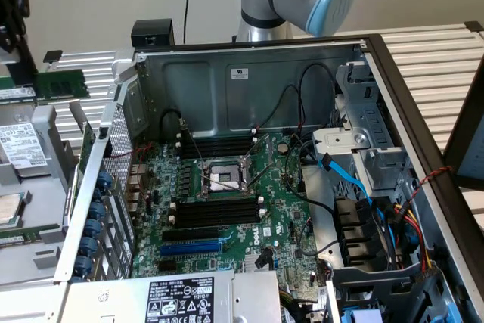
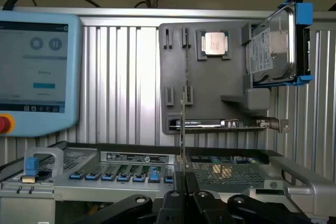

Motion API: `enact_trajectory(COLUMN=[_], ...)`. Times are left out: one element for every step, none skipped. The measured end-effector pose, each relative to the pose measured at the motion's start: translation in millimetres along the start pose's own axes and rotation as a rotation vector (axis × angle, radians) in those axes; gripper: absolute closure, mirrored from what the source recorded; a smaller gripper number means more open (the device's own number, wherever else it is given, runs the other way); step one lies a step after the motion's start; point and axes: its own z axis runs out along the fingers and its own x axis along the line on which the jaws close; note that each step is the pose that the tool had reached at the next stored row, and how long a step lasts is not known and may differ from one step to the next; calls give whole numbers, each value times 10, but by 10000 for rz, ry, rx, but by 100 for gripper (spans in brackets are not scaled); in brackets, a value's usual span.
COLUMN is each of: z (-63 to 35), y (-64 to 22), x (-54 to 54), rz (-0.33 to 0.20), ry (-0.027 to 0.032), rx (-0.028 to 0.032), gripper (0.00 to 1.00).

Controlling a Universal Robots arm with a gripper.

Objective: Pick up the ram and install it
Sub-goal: 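Pick up the ram and move it above insertion slot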

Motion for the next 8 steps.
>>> enact_trajectory(z=[1,1,3,5,8,10,12,13], y=[-31,-70,-184,-285,-482,-634,-810,-890], x=[-1,-1,-5,-9,-20,-26,-35,-39], rz=[0,0,1,0,0,-1,-2,-1], ry=[-14,-30,-78,-114,-169,-205,-245,-265], rx=[11,23,62,100,171,225,282,308], gripper=[88,88,88,88,88,88,88,88])
